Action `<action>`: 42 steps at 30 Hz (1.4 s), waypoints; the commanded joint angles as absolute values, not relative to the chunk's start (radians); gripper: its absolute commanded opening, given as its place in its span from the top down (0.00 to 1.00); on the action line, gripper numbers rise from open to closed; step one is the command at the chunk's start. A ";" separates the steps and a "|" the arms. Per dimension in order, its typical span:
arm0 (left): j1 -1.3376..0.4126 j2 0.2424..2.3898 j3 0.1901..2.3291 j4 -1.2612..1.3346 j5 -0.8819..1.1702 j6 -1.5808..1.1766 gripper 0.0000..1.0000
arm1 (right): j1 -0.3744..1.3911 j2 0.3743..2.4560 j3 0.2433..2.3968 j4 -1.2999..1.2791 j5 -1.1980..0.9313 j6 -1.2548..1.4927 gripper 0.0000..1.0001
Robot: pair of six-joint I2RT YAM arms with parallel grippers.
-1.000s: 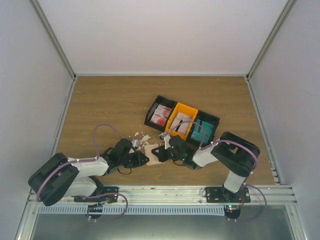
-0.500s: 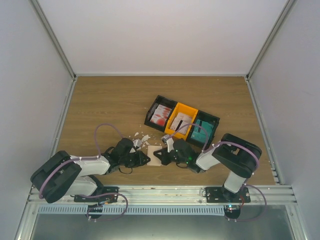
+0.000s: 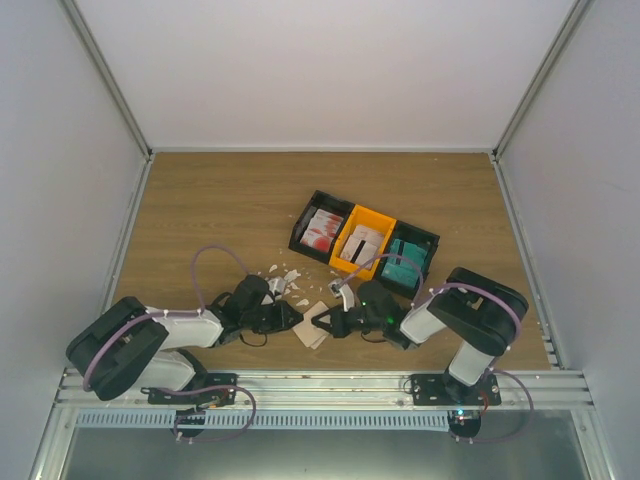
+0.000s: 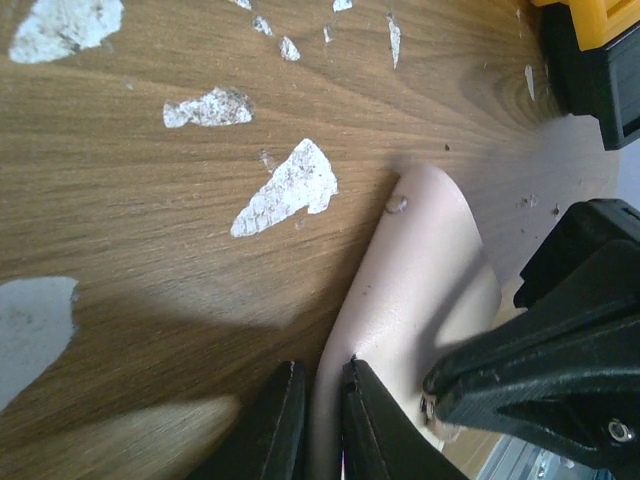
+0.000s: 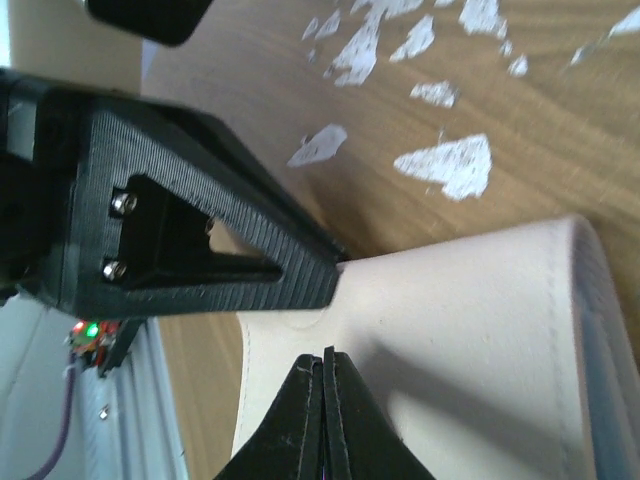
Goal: Put the credit cards into the card holder
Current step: Close the card holder at the center of the board.
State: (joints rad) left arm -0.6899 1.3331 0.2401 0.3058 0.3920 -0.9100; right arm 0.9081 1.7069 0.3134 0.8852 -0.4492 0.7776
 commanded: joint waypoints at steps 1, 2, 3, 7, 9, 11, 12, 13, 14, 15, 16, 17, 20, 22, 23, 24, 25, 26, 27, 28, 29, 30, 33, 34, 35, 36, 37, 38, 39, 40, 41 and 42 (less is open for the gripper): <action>-0.694 1.385 0.229 0.228 0.263 -0.903 0.86 | 0.897 1.694 0.291 0.803 -0.691 0.838 1.00; -0.693 1.386 0.229 0.229 0.265 -0.903 0.86 | 0.889 1.688 0.293 0.800 -0.699 0.843 0.99; -0.694 1.387 0.230 0.230 0.266 -0.902 0.86 | 0.883 1.684 0.296 0.797 -0.700 0.845 0.99; -0.693 1.390 0.231 0.239 0.273 -0.900 0.85 | 0.874 1.674 0.329 0.711 -0.662 0.831 0.99; -0.694 1.388 0.229 0.240 0.279 -0.898 0.85 | 0.874 1.679 0.351 0.658 -0.645 0.818 0.99; -0.694 1.384 0.227 0.241 0.284 -0.897 0.85 | 0.874 1.684 0.366 0.625 -0.635 0.809 0.96; -0.694 1.380 0.227 0.241 0.284 -0.897 0.85 | 0.874 1.683 0.372 0.608 -0.630 0.806 0.94; -0.693 1.376 0.226 0.240 0.285 -0.896 0.85 | 0.874 1.678 0.379 0.595 -0.625 0.803 0.92; -0.694 1.373 0.226 0.239 0.285 -0.895 0.85 | 0.874 1.669 0.385 0.578 -0.618 0.801 0.90; -0.693 1.369 0.225 0.238 0.287 -0.895 0.85 | 0.874 1.658 0.395 0.556 -0.606 0.798 0.88; -0.694 1.365 0.224 0.237 0.289 -0.895 0.85 | 0.875 1.646 0.409 0.528 -0.591 0.794 0.85; -0.694 1.361 0.224 0.235 0.293 -0.896 0.85 | 0.874 1.632 0.426 0.488 -0.572 0.790 0.82; -0.694 1.338 0.221 0.231 0.301 -0.895 0.84 | 0.874 1.586 0.483 0.365 -0.508 0.777 0.72; -0.694 1.316 0.220 0.219 0.304 -0.893 0.82 | 0.874 1.547 0.525 0.285 -0.472 0.768 0.68; -0.694 1.303 0.219 0.215 0.306 -0.890 0.81 | 0.874 1.526 0.545 0.245 -0.452 0.764 0.65; -0.693 1.289 0.216 0.212 0.309 -0.888 0.80 | 0.875 1.507 0.567 0.197 -0.431 0.758 0.63; -0.694 1.275 0.215 0.209 0.313 -0.886 0.78 | 0.876 1.488 0.587 0.152 -0.415 0.753 0.61; -0.693 1.263 0.215 0.208 0.319 -0.883 0.77 | 0.876 1.472 0.612 0.100 -0.392 0.748 0.60; -0.693 1.251 0.215 0.205 0.326 -0.879 0.75 | 0.878 1.460 0.638 0.038 -0.369 0.741 0.60; -0.694 1.242 0.217 0.200 0.334 -0.874 0.74 | 0.882 1.449 0.674 -0.027 -0.348 0.737 0.60; -0.694 1.234 0.219 0.194 0.344 -0.866 0.73 | 0.887 1.440 0.701 -0.100 -0.326 0.733 0.60; -0.694 1.227 0.221 0.189 0.355 -0.858 0.72 | 0.895 1.433 0.726 -0.195 -0.309 0.733 0.60; -0.693 1.217 0.225 0.185 0.383 -0.836 0.71 | 0.927 1.435 0.803 -0.390 -0.257 0.748 0.61; -0.693 1.218 0.224 0.187 0.391 -0.830 0.71 | 0.949 1.440 0.822 -0.440 -0.237 0.756 0.62; -0.693 1.221 0.227 0.187 0.400 -0.823 0.71 | 0.962 1.449 0.839 -0.484 -0.221 0.767 0.63; -0.694 1.227 0.228 0.188 0.405 -0.815 0.71 | 0.978 1.462 0.853 -0.518 -0.206 0.777 0.64; -0.693 1.233 0.231 0.190 0.413 -0.810 0.71 | 0.995 1.476 0.868 -0.549 -0.192 0.785 0.66; -0.694 1.239 0.233 0.195 0.421 -0.804 0.71 | 1.011 1.494 0.882 -0.573 -0.182 0.793 0.67; -0.695 1.247 0.234 0.199 0.431 -0.800 0.72 | 1.028 1.514 0.898 -0.591 -0.174 0.798 0.70; -0.695 1.254 0.233 0.208 0.437 -0.799 0.72 | 1.041 1.534 0.912 -0.604 -0.167 0.799 0.72; -0.695 1.261 0.233 0.216 0.443 -0.798 0.72 | 1.052 1.555 0.926 -0.612 -0.161 0.799 0.75; -0.695 1.267 0.233 0.221 0.447 -0.796 0.72 | 1.060 1.572 0.940 -0.616 -0.158 0.797 0.78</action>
State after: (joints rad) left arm -0.6922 1.2388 0.2356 0.2085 0.4141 -0.8330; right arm 1.0203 1.5055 0.8867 -0.4667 -0.2237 0.7788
